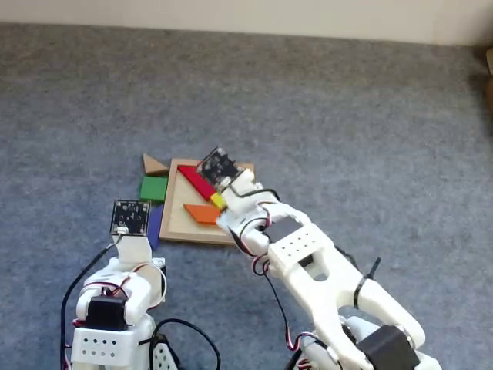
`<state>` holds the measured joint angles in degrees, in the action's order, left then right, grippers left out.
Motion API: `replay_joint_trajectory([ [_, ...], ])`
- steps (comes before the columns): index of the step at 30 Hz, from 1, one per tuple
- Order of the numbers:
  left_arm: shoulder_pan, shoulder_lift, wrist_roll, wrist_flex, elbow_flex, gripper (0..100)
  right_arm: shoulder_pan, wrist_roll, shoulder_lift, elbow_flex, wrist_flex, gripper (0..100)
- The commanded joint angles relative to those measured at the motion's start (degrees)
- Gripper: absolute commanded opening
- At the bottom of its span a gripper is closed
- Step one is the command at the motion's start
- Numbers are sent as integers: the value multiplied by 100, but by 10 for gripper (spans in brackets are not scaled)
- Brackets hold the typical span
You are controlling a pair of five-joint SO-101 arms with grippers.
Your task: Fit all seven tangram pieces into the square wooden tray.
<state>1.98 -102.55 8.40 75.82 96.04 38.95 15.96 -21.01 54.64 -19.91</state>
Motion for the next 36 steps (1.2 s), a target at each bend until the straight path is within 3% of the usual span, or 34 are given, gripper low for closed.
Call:
replay_joint_trajectory([
  [1, 84, -110, 0, 18, 119, 5, 13, -440, 268, -75, 831, 37],
  [6, 84, -110, 0, 18, 119, 5, 365, -466, 1209, -110, 1543, 37],
  [12, 84, -110, 0, 18, 119, 5, 479, -176, 1851, -277, 1578, 37],
  [26, 84, -110, 0, 18, 119, 5, 374, 932, 1534, -295, -752, 37],
  [36, 84, -110, 0, 18, 119, 5, -242, 1099, 497, -251, -927, 37],
])
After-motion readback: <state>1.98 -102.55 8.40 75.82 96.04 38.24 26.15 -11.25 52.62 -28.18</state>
